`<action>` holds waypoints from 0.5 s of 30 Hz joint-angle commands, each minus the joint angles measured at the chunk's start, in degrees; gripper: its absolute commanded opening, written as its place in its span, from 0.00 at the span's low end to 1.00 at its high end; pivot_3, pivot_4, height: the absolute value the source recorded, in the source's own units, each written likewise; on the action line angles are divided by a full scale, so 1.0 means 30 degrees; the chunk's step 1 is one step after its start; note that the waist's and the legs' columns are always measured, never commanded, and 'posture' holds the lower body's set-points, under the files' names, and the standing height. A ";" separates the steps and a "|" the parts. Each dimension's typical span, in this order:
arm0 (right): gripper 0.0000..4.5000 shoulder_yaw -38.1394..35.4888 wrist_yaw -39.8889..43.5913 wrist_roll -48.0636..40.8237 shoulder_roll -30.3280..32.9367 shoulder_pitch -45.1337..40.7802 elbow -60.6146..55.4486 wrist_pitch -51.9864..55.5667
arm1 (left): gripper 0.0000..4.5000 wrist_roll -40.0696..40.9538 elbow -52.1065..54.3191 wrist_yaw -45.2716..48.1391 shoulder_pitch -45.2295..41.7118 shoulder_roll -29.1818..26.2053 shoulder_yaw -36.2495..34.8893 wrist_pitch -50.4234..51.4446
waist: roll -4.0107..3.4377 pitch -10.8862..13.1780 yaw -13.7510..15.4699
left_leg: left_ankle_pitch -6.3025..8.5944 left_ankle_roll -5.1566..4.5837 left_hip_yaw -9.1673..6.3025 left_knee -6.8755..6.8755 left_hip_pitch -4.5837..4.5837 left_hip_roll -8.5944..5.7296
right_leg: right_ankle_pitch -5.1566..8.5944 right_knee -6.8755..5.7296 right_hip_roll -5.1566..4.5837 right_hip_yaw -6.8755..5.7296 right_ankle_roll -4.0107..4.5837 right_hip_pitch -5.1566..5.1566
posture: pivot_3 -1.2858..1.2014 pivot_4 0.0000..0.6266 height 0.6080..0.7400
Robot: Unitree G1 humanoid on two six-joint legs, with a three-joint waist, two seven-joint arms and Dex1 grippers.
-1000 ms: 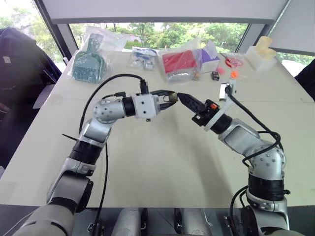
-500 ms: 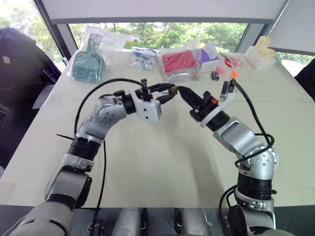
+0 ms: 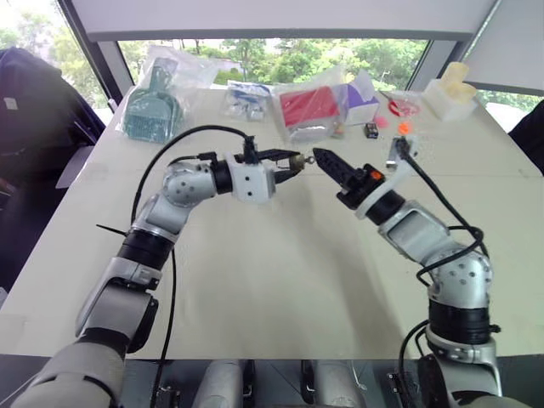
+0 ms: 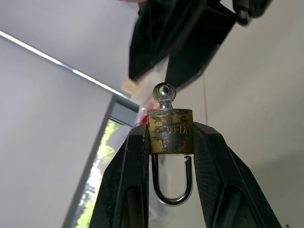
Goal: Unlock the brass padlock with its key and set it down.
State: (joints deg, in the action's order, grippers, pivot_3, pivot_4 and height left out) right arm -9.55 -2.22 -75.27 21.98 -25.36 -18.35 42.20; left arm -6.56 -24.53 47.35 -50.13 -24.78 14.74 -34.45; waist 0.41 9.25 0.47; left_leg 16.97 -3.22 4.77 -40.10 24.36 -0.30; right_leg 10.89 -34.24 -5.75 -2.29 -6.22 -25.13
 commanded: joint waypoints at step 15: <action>0.99 0.0383 0.5069 0.2538 0.1578 -0.0467 0.0014 0.1539 | 0.16 0.1157 0.0967 0.1365 -0.0200 0.0147 0.0176 -0.1345 | 0.0001 0.0000 0.0059 | 0.0000 0.0000 -0.0004 -0.0003 0.0000 0.0005 | -0.0001 0.0000 -0.0002 0.0002 0.0000 0.0002 | 0.52 0.24 1.00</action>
State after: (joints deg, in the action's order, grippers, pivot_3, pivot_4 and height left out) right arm -8.02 12.07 -67.59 27.02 -25.57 -17.69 46.72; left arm -4.23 -23.87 51.25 -50.27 -24.26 15.23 -37.13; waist 0.41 9.25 0.65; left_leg 16.97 -3.22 4.76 -40.11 24.36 -0.28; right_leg 10.89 -34.25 -5.76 -2.29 -6.21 -25.13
